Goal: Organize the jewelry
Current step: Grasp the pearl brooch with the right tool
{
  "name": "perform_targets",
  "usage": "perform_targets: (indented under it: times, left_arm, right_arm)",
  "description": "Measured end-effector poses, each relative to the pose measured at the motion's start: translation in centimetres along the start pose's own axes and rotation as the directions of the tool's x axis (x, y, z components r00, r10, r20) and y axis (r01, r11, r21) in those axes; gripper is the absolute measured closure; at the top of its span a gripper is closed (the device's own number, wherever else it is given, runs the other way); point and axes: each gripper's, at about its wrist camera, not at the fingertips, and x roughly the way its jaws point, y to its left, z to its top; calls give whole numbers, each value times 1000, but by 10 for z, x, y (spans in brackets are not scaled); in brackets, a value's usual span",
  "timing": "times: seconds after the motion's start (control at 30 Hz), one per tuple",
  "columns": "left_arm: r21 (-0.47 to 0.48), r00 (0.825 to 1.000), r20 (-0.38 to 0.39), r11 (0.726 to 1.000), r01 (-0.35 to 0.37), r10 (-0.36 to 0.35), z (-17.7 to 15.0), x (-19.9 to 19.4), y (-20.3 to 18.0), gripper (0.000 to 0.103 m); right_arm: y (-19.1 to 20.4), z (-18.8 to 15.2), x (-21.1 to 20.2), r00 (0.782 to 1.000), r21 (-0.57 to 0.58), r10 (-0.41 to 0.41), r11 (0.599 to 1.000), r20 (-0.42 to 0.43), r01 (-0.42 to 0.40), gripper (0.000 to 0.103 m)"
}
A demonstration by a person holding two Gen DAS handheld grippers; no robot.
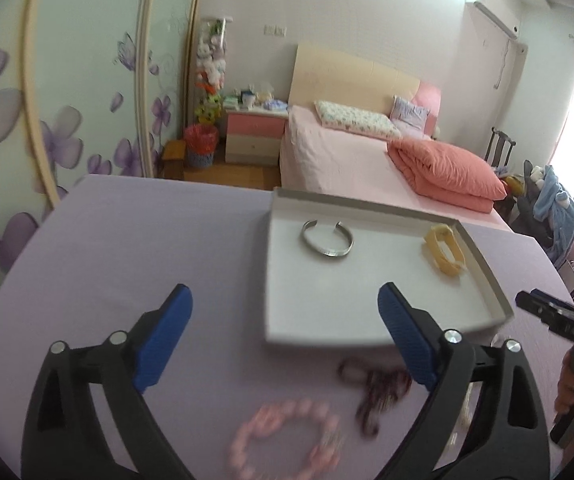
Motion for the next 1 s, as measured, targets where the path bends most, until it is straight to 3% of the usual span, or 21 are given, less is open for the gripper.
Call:
perform_targets:
  times: [0.13,0.3,0.47,0.57,0.8,1.0]
  left_arm:
    - [-6,1000,0,1000,-21,21,-38,-29,14,10]
    - [-25,999,-43,1000,3,-4,-71,-46,29,10]
    - [40,998,-62,999,14,-12,-91,-57,22,10]
    - [91,999,-51,996,23,-18,-100,-66,12,10]
    - [140,998,-54,989,46,-39,-113,-74,1,10]
    - [140,997,-68,989,53,-44,-117,-72,-1,10]
  right_arm:
    - [-1,-27,-14,1000,23,-1,1000,-28,1,29]
    - [13,-68,-30,998,-2,23,1000,-63,-23,31]
    - [37,-108,-39,990,-58,86,994,-115,-93,47]
    - [54,-123,-41,983,-94,113,987,-147,-128,50]
    - [75,-137,-35,988,-198,40,978,-150,-70,51]
    - [83,-140,-32,992,-252,-6,967,-129,-27,65]
